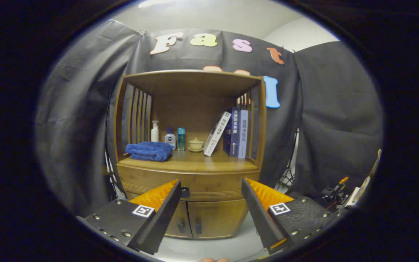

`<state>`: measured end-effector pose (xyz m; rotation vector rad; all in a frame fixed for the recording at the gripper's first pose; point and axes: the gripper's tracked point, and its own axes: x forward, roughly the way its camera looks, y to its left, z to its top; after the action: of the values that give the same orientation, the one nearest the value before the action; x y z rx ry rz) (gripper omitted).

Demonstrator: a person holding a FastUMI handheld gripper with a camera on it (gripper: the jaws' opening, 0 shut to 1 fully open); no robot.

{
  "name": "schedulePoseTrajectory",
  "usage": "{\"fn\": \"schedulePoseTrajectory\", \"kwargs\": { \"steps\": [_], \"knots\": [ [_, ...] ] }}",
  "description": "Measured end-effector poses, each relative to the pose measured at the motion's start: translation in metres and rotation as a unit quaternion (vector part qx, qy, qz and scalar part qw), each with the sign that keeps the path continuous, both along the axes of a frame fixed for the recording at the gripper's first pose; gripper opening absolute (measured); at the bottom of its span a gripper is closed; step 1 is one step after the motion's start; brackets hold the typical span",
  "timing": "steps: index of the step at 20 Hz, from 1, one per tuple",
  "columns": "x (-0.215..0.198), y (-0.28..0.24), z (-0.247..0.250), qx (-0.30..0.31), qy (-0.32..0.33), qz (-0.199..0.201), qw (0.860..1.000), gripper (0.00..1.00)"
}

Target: Pull open the drawer, take out the items inside it, and place them on the countertop above the cabinet.

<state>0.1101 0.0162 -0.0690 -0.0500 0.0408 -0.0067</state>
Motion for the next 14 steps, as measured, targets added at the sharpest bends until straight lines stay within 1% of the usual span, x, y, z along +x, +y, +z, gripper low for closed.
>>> {"fn": "schedulePoseTrajectory", "kwargs": {
  "steps": [4,7,10,12,13,14],
  "knots": [
    [0.055,0.025,-0.045,0.007,0.038,0.032,0.999,1.0],
    [0.094,0.044,-0.087,0.033,0.08,0.05,0.995,0.99],
    [0.133,0.054,-0.131,0.044,0.114,0.051,0.991,0.93],
    [0.151,0.061,-0.15,0.047,0.129,0.056,0.989,0.89],
    [0.159,0.065,-0.154,0.045,0.133,0.058,0.988,0.84],
    [0.164,0.063,-0.158,0.038,0.131,0.052,0.989,0.84]
  ]
}}
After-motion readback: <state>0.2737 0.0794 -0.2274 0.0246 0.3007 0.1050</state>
